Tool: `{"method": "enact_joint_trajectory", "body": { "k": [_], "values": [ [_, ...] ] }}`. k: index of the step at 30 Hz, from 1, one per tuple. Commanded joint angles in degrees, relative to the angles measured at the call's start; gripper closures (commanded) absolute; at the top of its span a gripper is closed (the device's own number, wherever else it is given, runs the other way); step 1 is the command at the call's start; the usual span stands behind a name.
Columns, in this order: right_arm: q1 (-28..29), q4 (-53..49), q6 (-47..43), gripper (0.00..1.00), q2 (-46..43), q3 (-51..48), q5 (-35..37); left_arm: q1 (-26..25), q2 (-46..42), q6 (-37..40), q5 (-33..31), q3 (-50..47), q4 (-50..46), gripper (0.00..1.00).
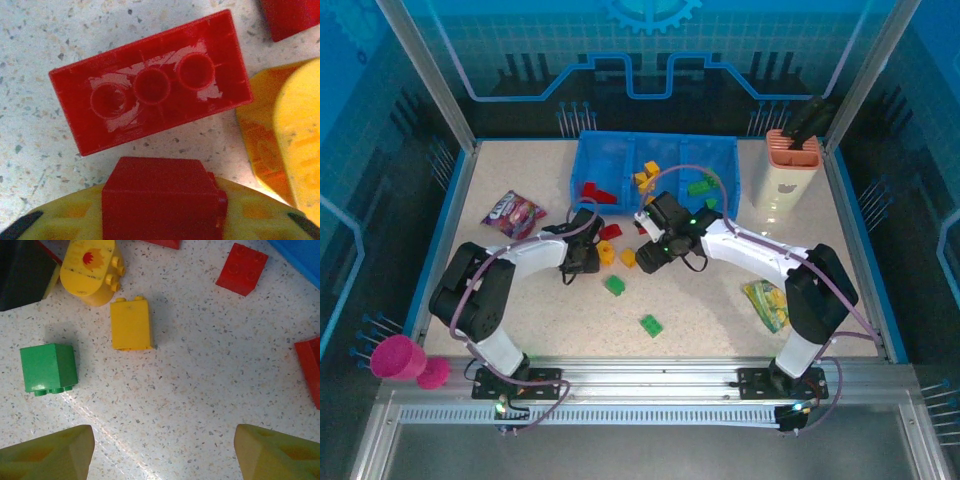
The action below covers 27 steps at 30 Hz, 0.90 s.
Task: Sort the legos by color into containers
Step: Pick up the lego from the middle-left of the table, then place the lego in the container.
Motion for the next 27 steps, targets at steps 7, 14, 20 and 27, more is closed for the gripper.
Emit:
{"method": "enact_joint_trajectory", "body": {
  "k": [7,14,20,27],
  "values": [
    [2.51,2.26,2.44,0.25,-0.48,-3.02,-2.31,0.44,-8.35,2.11,-1.67,3.98,-5.98,0.74],
    [4.92,4.13,4.47,0.25,0.13,-4.76,-1.57,3.14,-9.27,6.16,-4.20,16.16,-2.01,0.74],
    [6.72,3.87,4.30,0.25,-0.17,-4.90,-0.14,6.75,1.48,6.00,-2.88,27.60,5.49,0.74],
    [9.10,5.59,5.09,0.30,-0.62,-5.11,-0.65,8.18,18.41,5.99,-3.24,43.83,2.46,0.72]
  ]
}}
